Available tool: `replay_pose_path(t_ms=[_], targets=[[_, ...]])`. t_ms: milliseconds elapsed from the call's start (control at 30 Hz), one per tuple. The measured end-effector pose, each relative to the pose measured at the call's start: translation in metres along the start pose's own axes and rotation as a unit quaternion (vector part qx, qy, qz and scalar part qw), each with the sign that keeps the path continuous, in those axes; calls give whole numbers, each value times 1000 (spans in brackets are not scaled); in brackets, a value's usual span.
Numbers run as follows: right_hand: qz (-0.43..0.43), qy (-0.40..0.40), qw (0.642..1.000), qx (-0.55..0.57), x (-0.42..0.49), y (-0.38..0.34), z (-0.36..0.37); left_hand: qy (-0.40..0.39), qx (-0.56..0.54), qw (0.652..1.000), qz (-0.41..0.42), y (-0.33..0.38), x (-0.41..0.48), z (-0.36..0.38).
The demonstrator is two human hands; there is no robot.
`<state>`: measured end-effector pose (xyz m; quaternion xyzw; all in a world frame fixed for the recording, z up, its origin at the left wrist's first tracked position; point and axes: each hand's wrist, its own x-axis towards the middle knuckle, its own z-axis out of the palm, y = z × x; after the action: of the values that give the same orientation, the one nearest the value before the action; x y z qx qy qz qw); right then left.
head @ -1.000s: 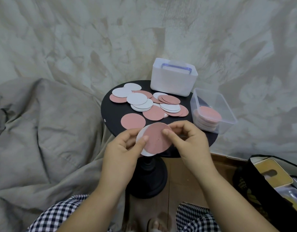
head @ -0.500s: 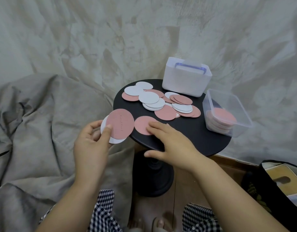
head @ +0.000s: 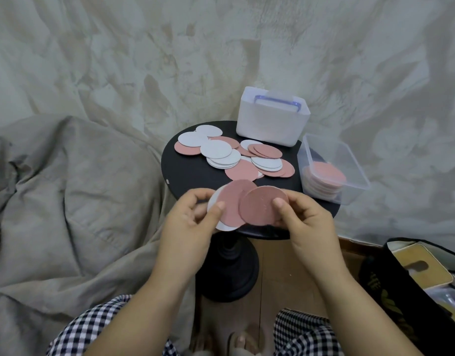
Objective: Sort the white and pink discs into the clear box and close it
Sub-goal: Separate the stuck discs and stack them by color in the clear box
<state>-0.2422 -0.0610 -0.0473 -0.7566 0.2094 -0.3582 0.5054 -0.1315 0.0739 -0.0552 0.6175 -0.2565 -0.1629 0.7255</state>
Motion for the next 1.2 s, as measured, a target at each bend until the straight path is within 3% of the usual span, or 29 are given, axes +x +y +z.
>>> replay_pose_path(t_ms=[167,433,700,833,1000,1133,1200], targets=[[52,9,995,85,4,-2,6,-94,-3,996,8,6,2,17],[-13,88,994,70,10,-3,-10,-102,40,992,55,5,24,43],[-44,10,990,-133,10,21,-7,-102,240,958,121,-12,24,48],[-85,9,985,-153,8,24,-4,-115,307,932,155,-14,19,50],[-117,54,985,-112,2,25,-4,-30,230,953,198,-15,17,48],[-98,93,989,-65,1,17,-7,13,121,981,151,-8,12,48],[-98,98,987,-75,0,17,-7,21,119,981,152,-8,12,47]])
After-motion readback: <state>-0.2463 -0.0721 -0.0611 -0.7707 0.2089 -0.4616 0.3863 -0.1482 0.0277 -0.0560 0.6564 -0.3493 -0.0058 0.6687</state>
